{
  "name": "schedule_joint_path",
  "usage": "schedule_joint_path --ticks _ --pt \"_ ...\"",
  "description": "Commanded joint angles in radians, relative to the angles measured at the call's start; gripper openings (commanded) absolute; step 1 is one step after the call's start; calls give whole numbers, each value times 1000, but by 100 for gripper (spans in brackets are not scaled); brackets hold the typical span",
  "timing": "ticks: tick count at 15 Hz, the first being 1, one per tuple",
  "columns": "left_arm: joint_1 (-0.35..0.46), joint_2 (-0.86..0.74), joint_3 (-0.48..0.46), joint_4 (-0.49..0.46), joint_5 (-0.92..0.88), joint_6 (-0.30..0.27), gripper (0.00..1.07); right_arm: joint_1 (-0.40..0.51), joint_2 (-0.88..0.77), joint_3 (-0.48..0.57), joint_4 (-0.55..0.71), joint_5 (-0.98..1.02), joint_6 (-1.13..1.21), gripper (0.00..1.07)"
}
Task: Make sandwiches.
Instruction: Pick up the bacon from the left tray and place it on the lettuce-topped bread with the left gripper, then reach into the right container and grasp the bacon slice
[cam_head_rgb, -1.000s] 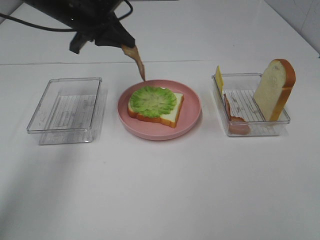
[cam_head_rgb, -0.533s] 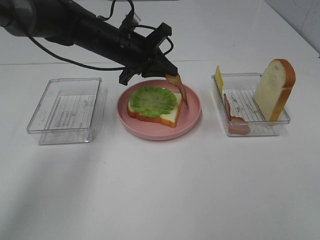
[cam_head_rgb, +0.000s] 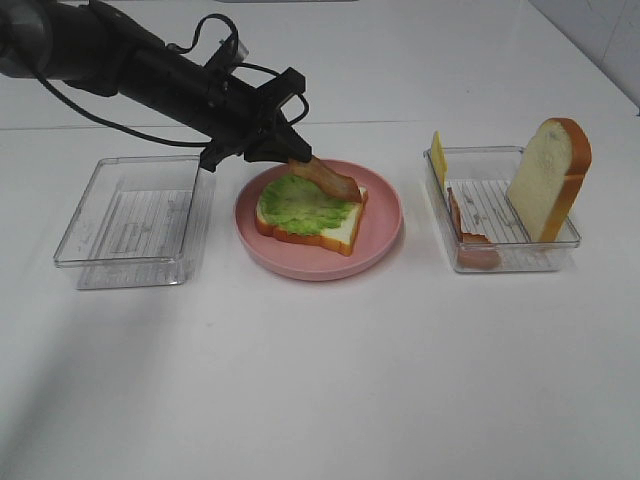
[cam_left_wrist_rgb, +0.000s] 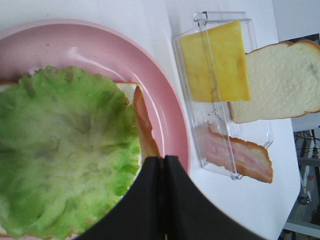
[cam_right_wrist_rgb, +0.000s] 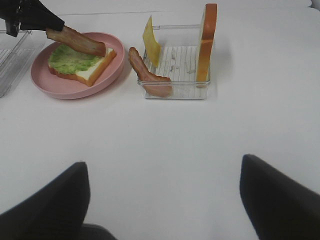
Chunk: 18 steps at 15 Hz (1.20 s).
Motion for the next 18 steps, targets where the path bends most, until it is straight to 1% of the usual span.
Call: schedule_joint_path --ticks 1,2,3,4,6,11,12,13,14,16,17,18 --pt "-2 -1 -5 65 -20 -1 0 -3 -12 2 3 -12 -1 77" --pt "-2 -1 -5 78 -20 -10 0 -3 -12 2 3 -12 -1 77" --pt "-2 -1 -5 115 -26 -40 5 -3 -12 2 3 -12 -1 77" --pt "-2 -1 -5 127 -30 -48 8 -3 -12 2 3 -12 -1 77" --pt "-2 -1 -5 172 -33 -48 22 -3 -12 2 3 -12 -1 77" --pt "-2 -42 -12 250 -73 -48 68 -3 -12 2 3 -12 -1 77" --pt "-2 -52 -17 274 -66 -48 74 -3 -12 2 3 -12 -1 77" --pt "-2 -74 -17 291 -63 -48 77 -3 -12 2 3 -12 -1 77" --pt "-2 -100 -17 327 -61 -49 77 -3 -12 2 3 -13 -1 77" --pt "-2 -162 -17 411 -46 -74 77 -3 -12 2 3 -13 -1 77" --pt "-2 -251 -17 518 1 -115 77 -3 -12 2 3 -13 -1 77" --pt "-2 -295 -17 578 38 -153 77 -3 -12 2 3 -13 -1 77"
